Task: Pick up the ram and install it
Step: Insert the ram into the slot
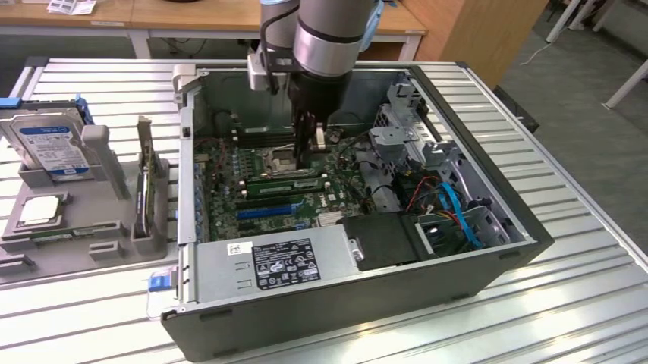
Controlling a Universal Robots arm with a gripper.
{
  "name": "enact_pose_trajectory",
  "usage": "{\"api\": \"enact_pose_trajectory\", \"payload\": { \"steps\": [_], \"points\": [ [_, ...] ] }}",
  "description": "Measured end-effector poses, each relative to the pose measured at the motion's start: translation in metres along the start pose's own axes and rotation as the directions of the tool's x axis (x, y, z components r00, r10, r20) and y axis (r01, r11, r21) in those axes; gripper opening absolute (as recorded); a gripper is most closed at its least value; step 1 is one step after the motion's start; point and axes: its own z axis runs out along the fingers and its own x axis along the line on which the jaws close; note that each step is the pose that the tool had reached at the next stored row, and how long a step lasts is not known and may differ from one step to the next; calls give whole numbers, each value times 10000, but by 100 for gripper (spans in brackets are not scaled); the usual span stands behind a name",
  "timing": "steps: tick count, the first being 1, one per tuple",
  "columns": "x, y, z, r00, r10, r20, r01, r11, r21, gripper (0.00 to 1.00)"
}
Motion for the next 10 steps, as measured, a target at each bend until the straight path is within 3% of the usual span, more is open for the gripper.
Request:
{"api": "enact_pose_trajectory", "payload": {
  "steps": [10],
  "points": [
    [-5, 8, -169, 10000, 0, -1, 0, 10000, 1, 31]
  ]
}}
